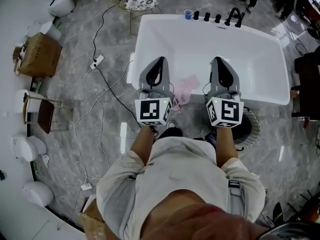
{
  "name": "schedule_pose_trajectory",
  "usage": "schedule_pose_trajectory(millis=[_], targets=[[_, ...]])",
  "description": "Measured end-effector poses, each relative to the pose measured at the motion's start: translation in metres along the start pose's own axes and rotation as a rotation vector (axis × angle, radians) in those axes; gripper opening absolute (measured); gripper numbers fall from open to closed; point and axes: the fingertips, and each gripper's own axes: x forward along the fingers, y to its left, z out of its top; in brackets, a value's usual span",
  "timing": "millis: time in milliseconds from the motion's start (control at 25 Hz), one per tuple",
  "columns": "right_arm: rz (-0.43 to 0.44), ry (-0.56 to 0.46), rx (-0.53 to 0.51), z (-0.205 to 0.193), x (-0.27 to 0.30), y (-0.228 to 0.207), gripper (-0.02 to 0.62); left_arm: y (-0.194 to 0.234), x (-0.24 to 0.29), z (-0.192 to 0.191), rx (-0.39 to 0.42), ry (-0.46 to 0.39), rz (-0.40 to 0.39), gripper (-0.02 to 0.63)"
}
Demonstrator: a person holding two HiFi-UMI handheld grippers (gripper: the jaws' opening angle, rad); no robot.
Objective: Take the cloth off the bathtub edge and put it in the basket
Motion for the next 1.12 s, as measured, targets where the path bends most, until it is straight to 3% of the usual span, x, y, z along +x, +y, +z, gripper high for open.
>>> schedule_pose_trajectory(millis=[280, 880, 1120], targets=[[-0.024, 0.009, -0.025, -0.004, 0.024, 0.011, 0.003, 0.02, 0.018, -0.004, -0.021, -0.006, -0.039, 0.002], [-0.038, 0.022, 0.028, -0.031, 0.036, -0.021, 0.003, 0.005, 0.045, -0.03, -0.005, 0.017, -0.053, 0.002], [0.001, 0.052, 0.05, -0.059, 0.044, -0.016, 0.003, 0.009, 0.047, -0.044, -0.014, 0.026, -0.051, 0.002]])
